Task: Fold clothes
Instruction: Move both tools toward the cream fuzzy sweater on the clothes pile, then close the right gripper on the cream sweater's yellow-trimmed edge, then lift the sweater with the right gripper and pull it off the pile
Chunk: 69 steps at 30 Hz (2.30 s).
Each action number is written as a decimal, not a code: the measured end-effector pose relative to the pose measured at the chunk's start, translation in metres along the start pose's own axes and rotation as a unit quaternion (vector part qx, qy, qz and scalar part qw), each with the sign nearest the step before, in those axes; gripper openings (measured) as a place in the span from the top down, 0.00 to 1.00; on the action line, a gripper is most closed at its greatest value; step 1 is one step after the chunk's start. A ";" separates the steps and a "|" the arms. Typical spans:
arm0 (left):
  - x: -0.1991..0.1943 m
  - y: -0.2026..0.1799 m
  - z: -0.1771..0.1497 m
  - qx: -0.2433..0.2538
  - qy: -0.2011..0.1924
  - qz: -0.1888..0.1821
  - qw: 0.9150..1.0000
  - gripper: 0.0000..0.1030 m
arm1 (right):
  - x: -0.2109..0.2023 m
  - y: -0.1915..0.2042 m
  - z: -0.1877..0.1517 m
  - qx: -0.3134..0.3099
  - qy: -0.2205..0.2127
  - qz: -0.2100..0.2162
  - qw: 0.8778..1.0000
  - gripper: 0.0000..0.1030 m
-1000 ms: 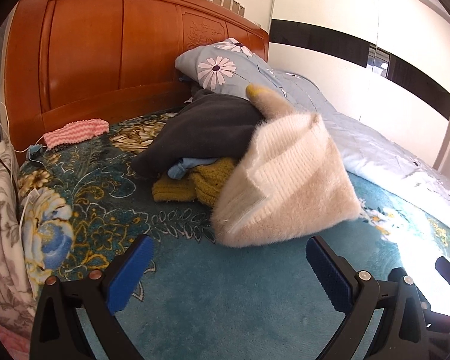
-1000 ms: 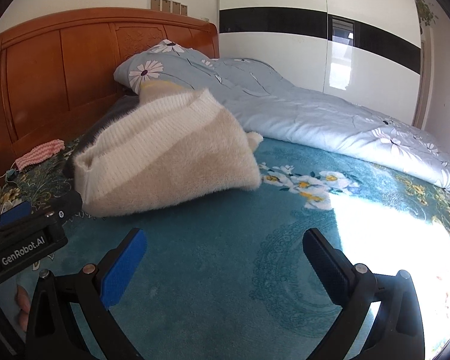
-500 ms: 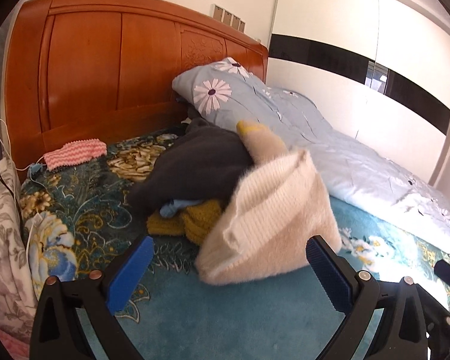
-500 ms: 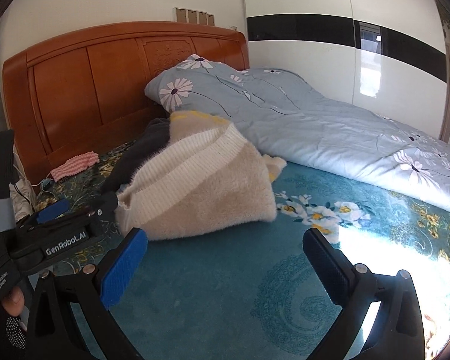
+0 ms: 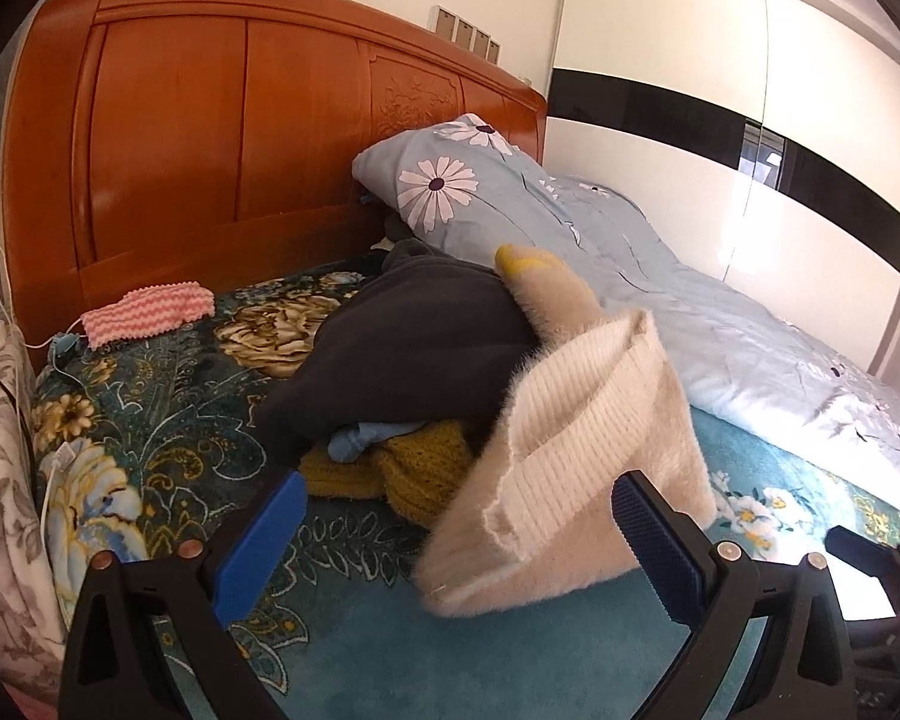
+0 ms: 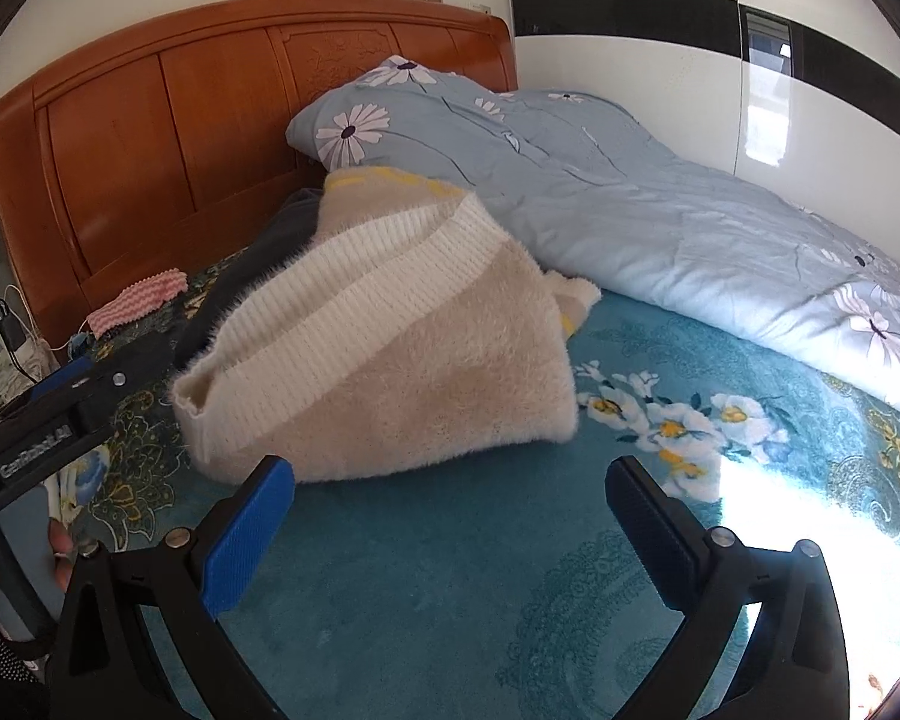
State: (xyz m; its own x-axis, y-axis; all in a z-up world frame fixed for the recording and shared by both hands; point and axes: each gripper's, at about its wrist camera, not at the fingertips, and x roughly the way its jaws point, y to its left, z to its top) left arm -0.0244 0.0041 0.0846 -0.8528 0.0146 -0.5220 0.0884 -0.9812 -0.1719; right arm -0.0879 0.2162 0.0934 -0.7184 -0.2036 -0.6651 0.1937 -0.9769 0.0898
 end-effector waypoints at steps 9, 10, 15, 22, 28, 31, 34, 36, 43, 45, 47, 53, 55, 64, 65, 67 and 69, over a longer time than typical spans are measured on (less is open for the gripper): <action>-0.009 0.029 0.003 -0.031 -0.027 -0.012 0.999 0.00 | 0.044 0.026 0.038 -0.018 -0.005 0.019 1.000 0.00; -0.008 0.031 0.004 -0.034 -0.026 -0.011 0.999 0.00 | 0.048 0.032 0.044 -0.020 -0.008 0.026 0.999 0.00; 0.000 0.039 0.004 -0.017 -0.011 0.024 1.000 0.00 | 0.076 0.059 0.077 -0.009 -0.012 0.054 0.998 0.00; -0.002 0.054 0.002 -0.031 -0.010 0.067 0.997 0.00 | 0.109 0.085 0.118 -0.004 -0.011 0.046 0.999 0.16; -0.001 0.079 0.001 -0.087 0.001 0.042 0.995 0.00 | 0.141 0.110 0.141 -0.047 0.013 0.010 0.999 0.17; 0.004 0.089 -0.001 -0.118 0.017 0.027 0.992 0.00 | 0.156 0.113 0.142 -0.058 0.026 -0.026 0.998 0.28; 0.004 0.087 -0.002 -0.114 0.017 0.052 0.992 0.00 | 0.162 0.110 0.142 -0.066 0.032 -0.059 0.996 0.47; 0.004 0.084 -0.003 -0.102 0.016 0.062 0.993 0.00 | 0.163 0.104 0.143 -0.063 0.034 -0.075 0.995 0.60; 0.010 0.080 -0.004 -0.102 0.029 0.047 0.993 0.00 | 0.153 0.070 0.149 0.001 0.028 -0.077 0.997 0.79; 0.009 0.080 -0.004 -0.105 0.027 0.043 0.993 0.00 | 0.151 0.061 0.149 0.012 0.029 -0.072 0.997 0.79; 0.009 0.080 -0.004 -0.106 0.027 0.042 0.993 0.00 | 0.153 0.058 0.149 0.013 0.035 -0.073 0.997 0.79; 0.011 0.077 -0.004 -0.103 0.030 0.039 0.993 0.00 | 0.161 0.059 0.152 0.012 0.044 -0.078 0.996 0.73; 0.010 0.075 -0.004 -0.100 0.030 0.038 0.994 0.00 | 0.164 0.059 0.152 0.011 0.046 -0.082 0.996 0.67; 0.009 0.075 -0.004 -0.102 0.032 0.033 0.994 0.00 | 0.176 0.061 0.151 0.006 0.055 -0.100 0.993 0.58; 0.010 0.075 -0.004 -0.104 0.033 0.033 0.993 0.00 | 0.178 0.061 0.151 0.006 0.056 -0.102 0.993 0.64; 0.011 0.076 -0.004 -0.108 0.036 0.031 0.993 0.00 | 0.166 0.049 0.149 0.030 0.049 -0.081 0.995 0.70; 0.012 0.079 -0.005 -0.114 0.037 0.030 0.992 0.00 | 0.150 0.034 0.147 0.062 0.039 -0.052 0.996 0.72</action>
State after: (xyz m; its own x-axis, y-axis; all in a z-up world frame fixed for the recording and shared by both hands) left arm -0.0250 -0.0725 0.0612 -0.8028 -0.0190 -0.5960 0.2584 -0.9118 -0.3190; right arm -0.2875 0.1432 0.1051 -0.6750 -0.0995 -0.7311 0.0326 -0.9939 0.1052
